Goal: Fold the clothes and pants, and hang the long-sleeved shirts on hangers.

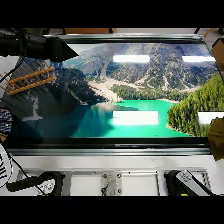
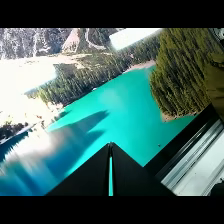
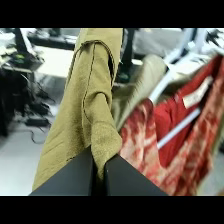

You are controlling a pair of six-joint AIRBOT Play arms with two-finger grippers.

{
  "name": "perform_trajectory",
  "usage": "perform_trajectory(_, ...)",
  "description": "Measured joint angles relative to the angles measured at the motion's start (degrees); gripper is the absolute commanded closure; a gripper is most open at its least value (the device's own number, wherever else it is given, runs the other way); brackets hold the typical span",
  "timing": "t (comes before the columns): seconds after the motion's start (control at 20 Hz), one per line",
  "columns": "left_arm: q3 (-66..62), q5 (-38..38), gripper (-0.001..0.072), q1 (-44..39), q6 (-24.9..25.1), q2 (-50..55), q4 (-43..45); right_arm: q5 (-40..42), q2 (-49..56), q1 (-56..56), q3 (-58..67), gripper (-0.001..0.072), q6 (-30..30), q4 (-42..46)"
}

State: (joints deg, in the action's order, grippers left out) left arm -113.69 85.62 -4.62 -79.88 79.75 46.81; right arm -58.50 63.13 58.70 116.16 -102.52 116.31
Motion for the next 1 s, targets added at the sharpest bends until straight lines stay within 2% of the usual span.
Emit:
perform_trajectory(0.25, 0.0, 0.1, 0.0696, 0.0, 0.0, 0.0, 0.0, -2.6, 0.3, 0.7, 0.0, 0.0680, -0.2, -0.1)
perform_trajectory(0.3, 0.0, 0.1, 0.0696, 0.0, 0.0, 0.0, 0.0, -2.9, 0.3, 0.7, 0.0, 0.0616, -0.2, -0.3)
perform_trajectory(0.4, 0.0, 0.1, 0.0696, 0.0, 0.0, 0.0, 0.0, -3.8, 0.1, 0.7, 0.0, 0.0085, -0.4, -1.4)
perform_trajectory(0.45, 0.0, 0.1, 0.0696, 0.0, 0.0, 0.0, 0.0, -3.6, -0.1, 0.7, 0.0, 0.0009, -0.4, -1.9)
perform_trajectory(0.6, 0.0, 0.0, 0.0696, 0.0, 0.0, 0.0, 0.0, -2.5, -0.9, 0.7, 0.0, 0.0009, -0.4, -5.1)
perform_trajectory(0.75, 0.0, -0.2, 0.0696, 0.0, 0.0, 0.0, 0.0, -1.3, -3.0, 0.5, 0.0, 0.0009, -0.4, -13.0)
perform_trajectory(0.9, 0.0, -0.3, 0.0695, 0.0, 0.5, 0.0, 0.0, -0.3, -5.0, 0.4, 0.0, 0.0009, 0.2, -26.4)
perform_trajectory(1.0, 0.0, -0.3, 0.0696, 0.0, 1.0, 0.0, 0.0, 0.2, -5.6, -0.4, 0.0, 0.0009, 3.6, -38.3)
